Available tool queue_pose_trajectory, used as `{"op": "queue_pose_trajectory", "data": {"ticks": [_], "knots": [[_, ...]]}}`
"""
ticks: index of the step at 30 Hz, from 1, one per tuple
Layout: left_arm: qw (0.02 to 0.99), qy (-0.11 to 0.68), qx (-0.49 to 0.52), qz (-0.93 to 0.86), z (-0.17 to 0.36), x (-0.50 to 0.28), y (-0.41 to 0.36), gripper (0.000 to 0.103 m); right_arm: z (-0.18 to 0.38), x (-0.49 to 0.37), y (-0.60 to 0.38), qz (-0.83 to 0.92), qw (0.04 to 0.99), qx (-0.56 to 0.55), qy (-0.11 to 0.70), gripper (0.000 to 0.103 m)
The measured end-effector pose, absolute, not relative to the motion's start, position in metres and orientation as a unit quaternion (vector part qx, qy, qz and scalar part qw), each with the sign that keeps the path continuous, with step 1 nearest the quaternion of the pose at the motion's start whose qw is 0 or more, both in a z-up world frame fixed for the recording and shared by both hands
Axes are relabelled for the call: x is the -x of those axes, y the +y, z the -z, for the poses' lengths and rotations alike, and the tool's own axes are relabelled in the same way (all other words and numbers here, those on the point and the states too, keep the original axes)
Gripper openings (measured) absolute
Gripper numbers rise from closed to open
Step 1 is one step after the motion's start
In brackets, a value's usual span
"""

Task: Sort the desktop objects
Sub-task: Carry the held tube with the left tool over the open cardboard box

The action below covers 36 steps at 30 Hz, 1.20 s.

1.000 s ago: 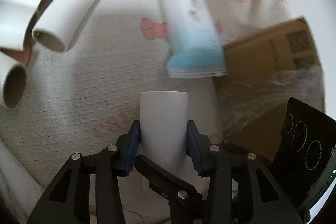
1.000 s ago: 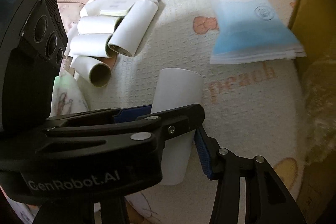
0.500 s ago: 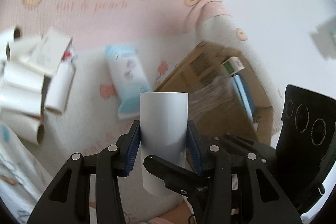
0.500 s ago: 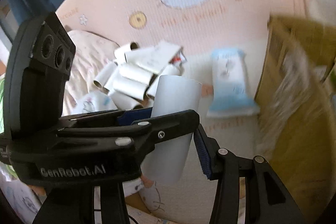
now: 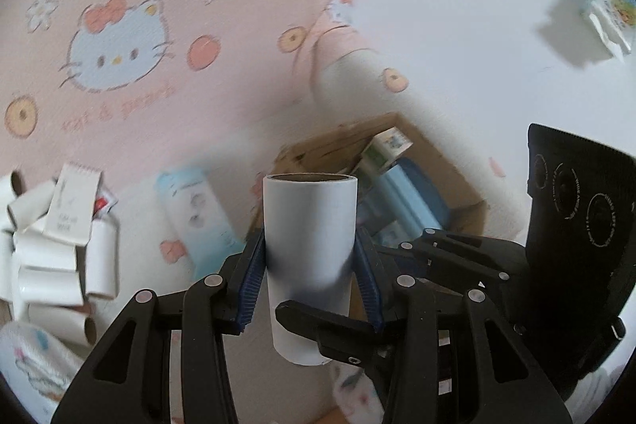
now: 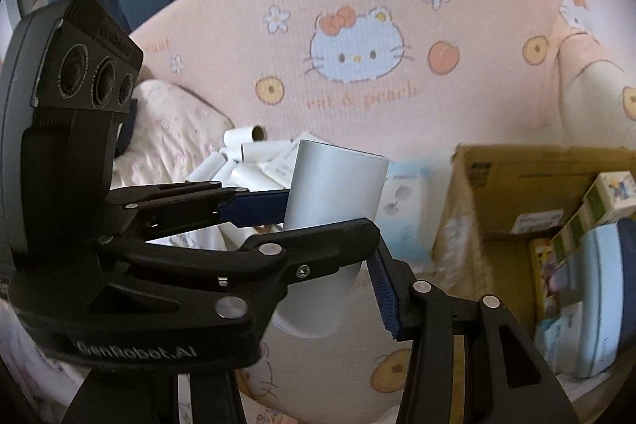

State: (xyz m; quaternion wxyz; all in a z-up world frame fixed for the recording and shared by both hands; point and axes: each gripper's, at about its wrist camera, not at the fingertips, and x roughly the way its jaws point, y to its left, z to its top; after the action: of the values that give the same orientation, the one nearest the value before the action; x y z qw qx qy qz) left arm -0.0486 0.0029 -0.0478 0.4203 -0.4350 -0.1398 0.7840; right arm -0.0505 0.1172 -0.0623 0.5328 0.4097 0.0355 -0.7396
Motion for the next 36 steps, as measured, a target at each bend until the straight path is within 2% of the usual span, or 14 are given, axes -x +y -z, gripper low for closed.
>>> {"op": "queue_pose_trajectory", "data": {"ticks": [13,22,28,36], "knots": [[0.462,-0.071,0.422,-0.777,0.013,0.056,0.068,0.047,0.05,0.098,0.165,0.756,0.525,-0.391,0.014,0.045],[0.492,-0.056,0.46,-0.737,0.011,0.074,0.116,0.047,0.064,0.135,0.197,0.746,0.521,-0.412,-0.027,0.043],[0.493,-0.011,0.51,-0.705,0.024,0.087,0.157,0.047,0.085,0.164,0.203,0.726,0.511,-0.458,-0.041,0.043],[0.484,-0.003,0.612,-0.626,0.058,0.114,0.18,0.047,0.11,0.183,0.202,0.695,0.5,-0.514,-0.049,0.043]]}}
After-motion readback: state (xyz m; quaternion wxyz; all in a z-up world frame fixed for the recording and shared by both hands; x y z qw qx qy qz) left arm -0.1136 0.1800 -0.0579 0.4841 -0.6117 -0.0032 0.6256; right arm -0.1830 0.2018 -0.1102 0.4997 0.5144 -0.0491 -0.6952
